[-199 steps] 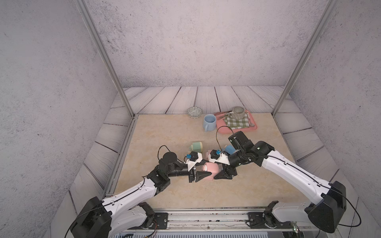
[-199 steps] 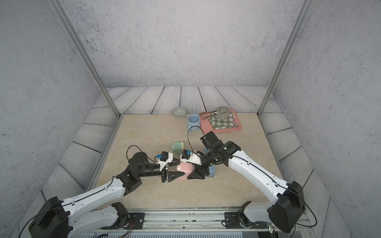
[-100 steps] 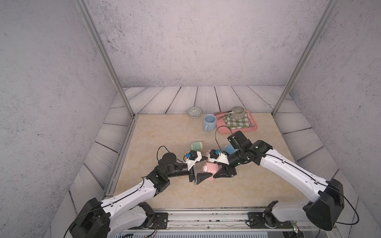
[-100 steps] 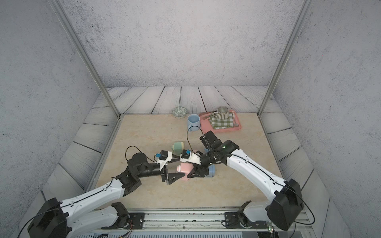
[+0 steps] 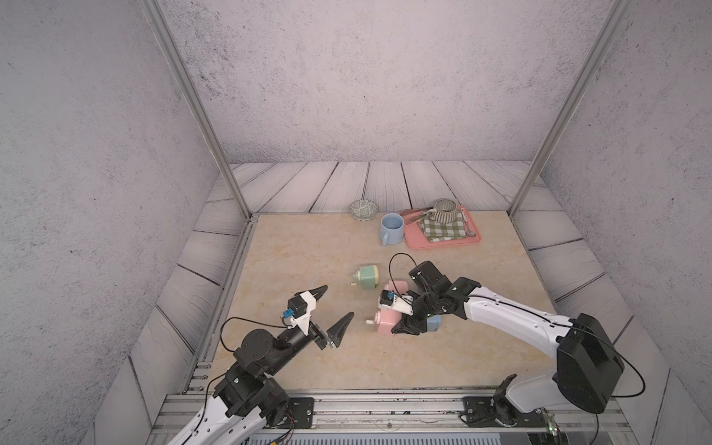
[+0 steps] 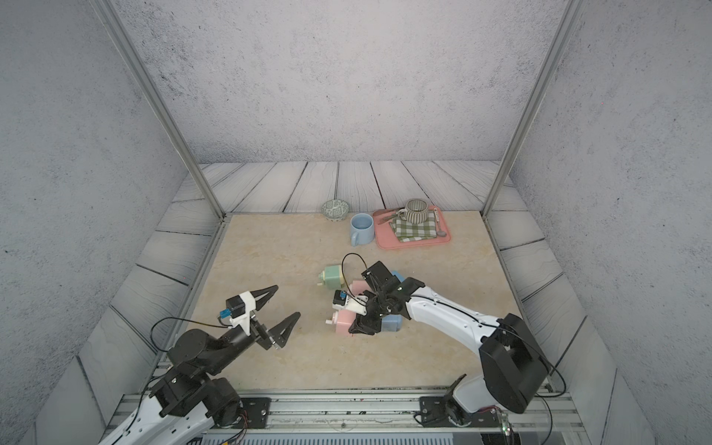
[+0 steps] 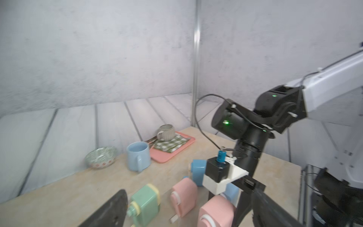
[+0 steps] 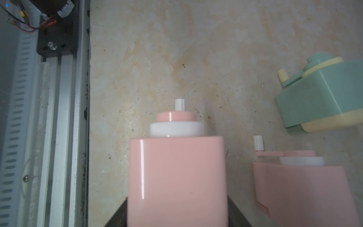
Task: Put the tray back into the pencil sharpener
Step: Place the pencil sharpener at the center of the board.
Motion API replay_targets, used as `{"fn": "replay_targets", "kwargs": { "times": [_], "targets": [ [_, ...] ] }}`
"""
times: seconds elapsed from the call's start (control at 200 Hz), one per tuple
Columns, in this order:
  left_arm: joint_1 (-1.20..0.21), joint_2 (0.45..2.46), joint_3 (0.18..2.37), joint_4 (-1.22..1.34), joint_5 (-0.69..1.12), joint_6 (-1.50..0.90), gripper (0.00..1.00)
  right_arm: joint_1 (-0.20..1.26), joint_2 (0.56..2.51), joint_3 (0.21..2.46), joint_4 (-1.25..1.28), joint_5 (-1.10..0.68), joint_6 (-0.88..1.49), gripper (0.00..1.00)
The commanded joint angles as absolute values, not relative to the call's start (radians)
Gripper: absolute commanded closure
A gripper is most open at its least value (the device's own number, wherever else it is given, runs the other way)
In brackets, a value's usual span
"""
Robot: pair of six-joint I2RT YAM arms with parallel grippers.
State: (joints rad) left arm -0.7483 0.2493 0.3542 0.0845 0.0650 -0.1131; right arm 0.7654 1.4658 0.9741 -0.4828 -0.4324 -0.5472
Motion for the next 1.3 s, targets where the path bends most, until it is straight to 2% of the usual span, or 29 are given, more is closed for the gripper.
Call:
{"fn": "replay_targets", "kwargs": {
  "times": [0.0, 0.145, 0.505, 0.716, 0.951, 1.106, 1.241, 1.296],
  "targets": [
    [-0.746, 0.234, 0.357, -0.108, -0.200, -0.173, 0.01, 0.789, 1.507, 0.984, -0.376, -0.348, -0.483, 0.77],
    [-0.746, 0.255, 0.341, -0.084, -0.255, -0.216, 0.01, 0.790, 1.562, 1.006, -0.392, -0.351, -0.479, 0.75],
    [-0.747, 0.346, 0.342, -0.029, -0.294, -0.174, 0.01, 0.790, 1.633, 1.025, -0.449, -0.335, -0.523, 0.59],
    [-0.746, 0.383, 0.341, -0.017, -0.373, -0.143, 0.01, 0.790, 1.620, 1.024, -0.432, -0.328, -0.526, 0.25],
    [-0.743, 0.460, 0.350, 0.024, -0.456, -0.107, 0.01, 0.787, 1.540, 1.092, -0.494, -0.350, -0.521, 0.00],
    [-0.673, 0.659, 0.419, -0.024, -0.573, -0.053, 0.01, 0.724, 1.298, 1.082, -0.454, -0.246, -0.320, 0.01],
    [-0.494, 0.870, 0.474, 0.040, -0.545, -0.032, 0.01, 0.533, 1.104, 0.924, -0.321, -0.007, -0.078, 0.01],
    [-0.440, 0.939, 0.493, 0.066, -0.613, -0.034, 0.01, 0.461, 1.045, 0.830, -0.223, 0.099, -0.029, 0.01]
  ]
}}
